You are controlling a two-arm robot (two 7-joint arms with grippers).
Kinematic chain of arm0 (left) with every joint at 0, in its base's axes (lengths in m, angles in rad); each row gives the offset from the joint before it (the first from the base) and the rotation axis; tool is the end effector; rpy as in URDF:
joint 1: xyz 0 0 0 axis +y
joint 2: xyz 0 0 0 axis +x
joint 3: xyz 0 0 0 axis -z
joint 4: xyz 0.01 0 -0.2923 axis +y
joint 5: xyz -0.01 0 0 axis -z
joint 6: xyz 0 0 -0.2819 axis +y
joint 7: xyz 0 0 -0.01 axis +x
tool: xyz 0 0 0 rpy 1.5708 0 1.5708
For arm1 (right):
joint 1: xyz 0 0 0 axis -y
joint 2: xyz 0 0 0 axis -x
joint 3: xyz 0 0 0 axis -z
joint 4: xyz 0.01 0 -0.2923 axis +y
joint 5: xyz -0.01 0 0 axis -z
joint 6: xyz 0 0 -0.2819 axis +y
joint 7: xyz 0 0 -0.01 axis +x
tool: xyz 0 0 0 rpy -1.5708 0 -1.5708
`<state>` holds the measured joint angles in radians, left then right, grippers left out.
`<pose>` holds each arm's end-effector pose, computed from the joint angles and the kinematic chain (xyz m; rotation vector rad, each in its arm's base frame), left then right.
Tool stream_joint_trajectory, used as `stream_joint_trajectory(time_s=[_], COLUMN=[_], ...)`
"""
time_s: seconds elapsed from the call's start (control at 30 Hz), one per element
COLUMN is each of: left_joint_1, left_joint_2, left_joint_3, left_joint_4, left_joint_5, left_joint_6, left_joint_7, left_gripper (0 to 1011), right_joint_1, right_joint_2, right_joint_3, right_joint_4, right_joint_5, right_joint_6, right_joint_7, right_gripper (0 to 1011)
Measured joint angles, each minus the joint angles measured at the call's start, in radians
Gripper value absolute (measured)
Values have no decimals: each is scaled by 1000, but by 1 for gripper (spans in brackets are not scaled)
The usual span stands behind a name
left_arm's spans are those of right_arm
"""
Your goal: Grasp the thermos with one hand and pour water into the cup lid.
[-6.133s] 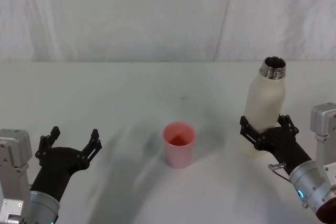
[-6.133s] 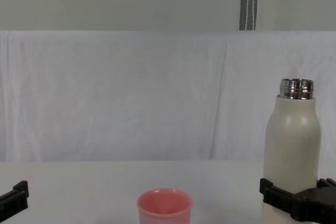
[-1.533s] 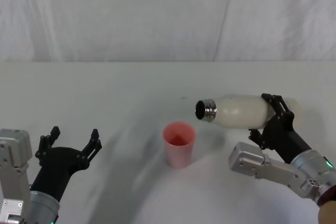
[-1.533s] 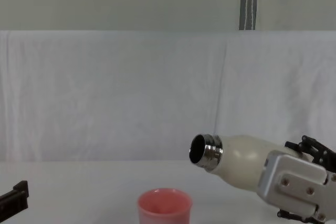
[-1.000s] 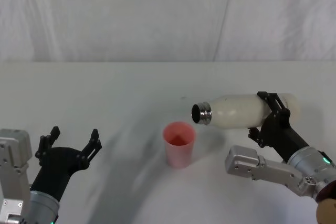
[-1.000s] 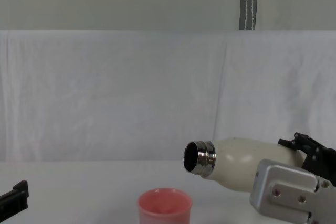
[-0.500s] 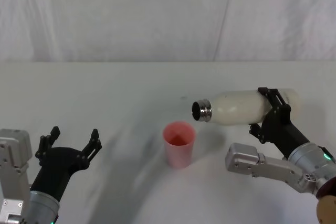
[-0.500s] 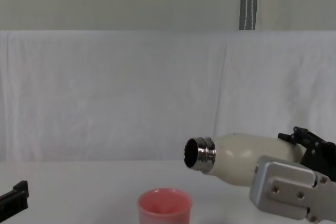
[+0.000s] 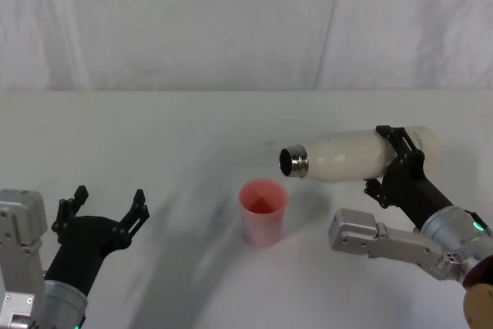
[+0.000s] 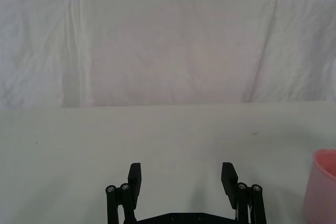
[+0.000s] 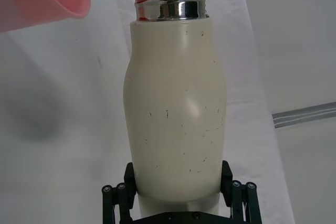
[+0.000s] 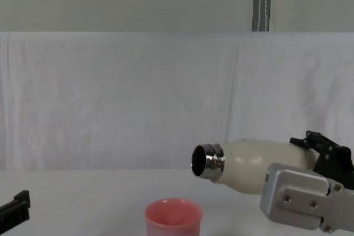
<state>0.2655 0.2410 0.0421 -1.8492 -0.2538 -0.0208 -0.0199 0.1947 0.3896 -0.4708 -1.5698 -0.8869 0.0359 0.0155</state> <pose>0.2256 0.0409 -0.2873 -0.0380 0.0140 1.4460 0.3283 0.0114 -0.2737 -0.7809 -1.1454 -0.9730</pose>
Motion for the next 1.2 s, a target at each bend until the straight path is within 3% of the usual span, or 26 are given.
stream_joint_trajectory(time_s=[1.2], left_joint_1=[0], left_joint_2=[0], left_joint_3=[0], left_joint_4=[0], left_joint_5=[0], left_joint_6=[0], left_joint_7=[0], left_gripper=[1001], right_joint_1=[32], right_joint_2=[30], right_joint_3=[-38], right_joint_4=[11], right_joint_5=[-58], right_joint_6=[-6], right_joint_7=[-18], right_gripper=[951])
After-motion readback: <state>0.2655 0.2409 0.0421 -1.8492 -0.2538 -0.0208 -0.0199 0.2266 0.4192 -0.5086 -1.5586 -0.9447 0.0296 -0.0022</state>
